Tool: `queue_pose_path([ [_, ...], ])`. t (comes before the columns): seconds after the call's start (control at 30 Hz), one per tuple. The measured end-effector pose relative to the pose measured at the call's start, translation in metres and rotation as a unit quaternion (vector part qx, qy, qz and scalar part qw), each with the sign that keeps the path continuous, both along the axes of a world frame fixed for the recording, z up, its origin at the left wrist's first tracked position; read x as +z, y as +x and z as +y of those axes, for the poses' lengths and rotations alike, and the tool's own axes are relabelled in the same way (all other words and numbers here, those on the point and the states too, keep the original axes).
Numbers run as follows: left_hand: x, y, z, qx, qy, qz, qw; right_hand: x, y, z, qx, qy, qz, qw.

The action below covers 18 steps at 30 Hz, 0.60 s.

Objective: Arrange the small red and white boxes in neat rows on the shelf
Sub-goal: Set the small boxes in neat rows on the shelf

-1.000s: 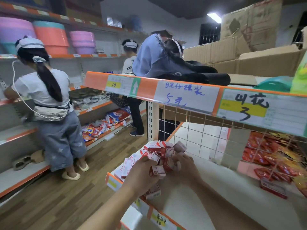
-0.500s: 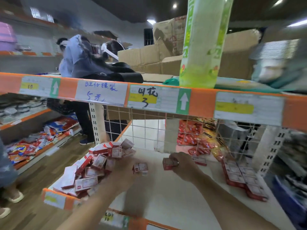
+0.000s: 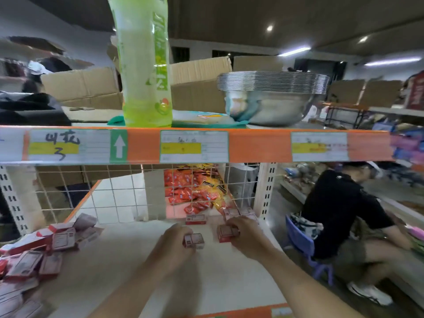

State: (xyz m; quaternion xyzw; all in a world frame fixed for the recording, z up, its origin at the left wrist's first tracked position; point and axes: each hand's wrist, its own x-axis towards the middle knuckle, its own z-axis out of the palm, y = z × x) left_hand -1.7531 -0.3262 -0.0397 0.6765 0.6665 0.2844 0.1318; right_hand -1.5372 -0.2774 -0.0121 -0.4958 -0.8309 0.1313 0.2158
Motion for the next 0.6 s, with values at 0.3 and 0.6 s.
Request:
queue_pose_path([
  [0.3, -0.022, 0.093, 0.032, -0.092, 0.002, -0.027, 0.995, -0.013, 0.088, -0.023, -0.096, -0.003, -0.011, 0.995],
  [0.6, -0.037, 0.107, 0.049, -0.08, 0.024, -0.039, 0.996, -0.043, 0.099, -0.022, -0.101, -0.05, 0.014, 0.994],
])
